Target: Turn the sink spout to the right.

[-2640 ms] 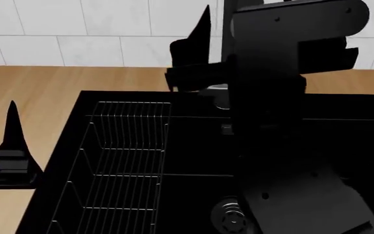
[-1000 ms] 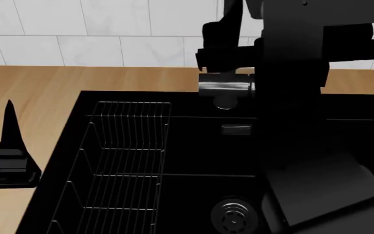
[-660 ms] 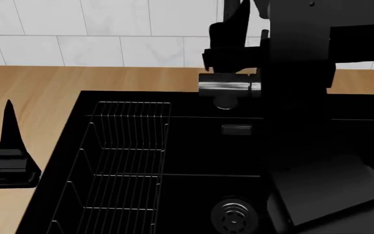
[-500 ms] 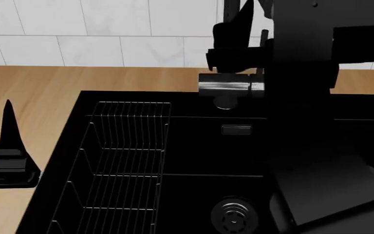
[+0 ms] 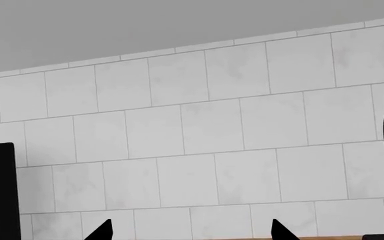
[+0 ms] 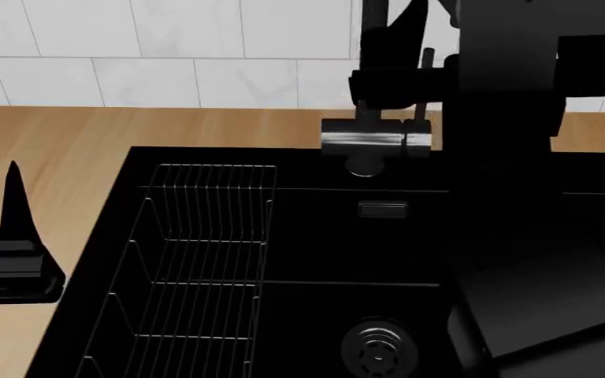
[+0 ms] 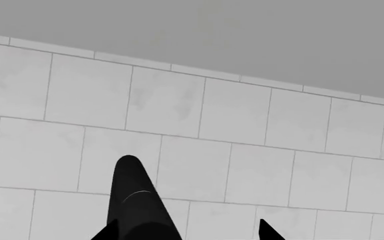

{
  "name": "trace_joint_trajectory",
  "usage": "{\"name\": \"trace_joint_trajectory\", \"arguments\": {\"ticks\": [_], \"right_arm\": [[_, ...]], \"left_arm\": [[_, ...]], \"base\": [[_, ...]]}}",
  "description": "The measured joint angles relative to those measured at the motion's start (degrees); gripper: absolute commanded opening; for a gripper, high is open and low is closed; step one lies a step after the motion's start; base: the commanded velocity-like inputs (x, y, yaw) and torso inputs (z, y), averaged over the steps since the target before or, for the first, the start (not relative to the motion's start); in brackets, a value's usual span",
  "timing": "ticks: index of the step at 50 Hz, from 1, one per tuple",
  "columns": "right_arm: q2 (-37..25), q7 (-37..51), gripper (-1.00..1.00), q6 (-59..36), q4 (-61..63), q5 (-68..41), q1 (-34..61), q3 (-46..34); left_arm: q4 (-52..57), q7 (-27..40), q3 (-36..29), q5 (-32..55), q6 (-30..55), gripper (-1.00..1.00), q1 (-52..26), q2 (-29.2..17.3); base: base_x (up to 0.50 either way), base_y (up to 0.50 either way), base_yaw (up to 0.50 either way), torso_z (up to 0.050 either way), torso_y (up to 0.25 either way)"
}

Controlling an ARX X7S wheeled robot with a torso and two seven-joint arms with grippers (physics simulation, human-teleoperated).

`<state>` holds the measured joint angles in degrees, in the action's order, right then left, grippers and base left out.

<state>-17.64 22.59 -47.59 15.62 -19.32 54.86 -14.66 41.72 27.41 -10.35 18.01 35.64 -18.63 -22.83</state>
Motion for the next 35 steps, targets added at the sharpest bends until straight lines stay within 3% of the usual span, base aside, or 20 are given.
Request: {"name": "trace_joint_trajectory", "arguments": {"ticks": [35], "right_arm": [[-1.24,0.79,1.0,0.84,-0.55,0.07,0.09,0.85]], "left_arm": [[-0.05,0.52,-0.22,0.51,0.3,1.0,-0.11,-0.4]], "base": [[0.0,0.0,0.0,0.0,0.0]]}}
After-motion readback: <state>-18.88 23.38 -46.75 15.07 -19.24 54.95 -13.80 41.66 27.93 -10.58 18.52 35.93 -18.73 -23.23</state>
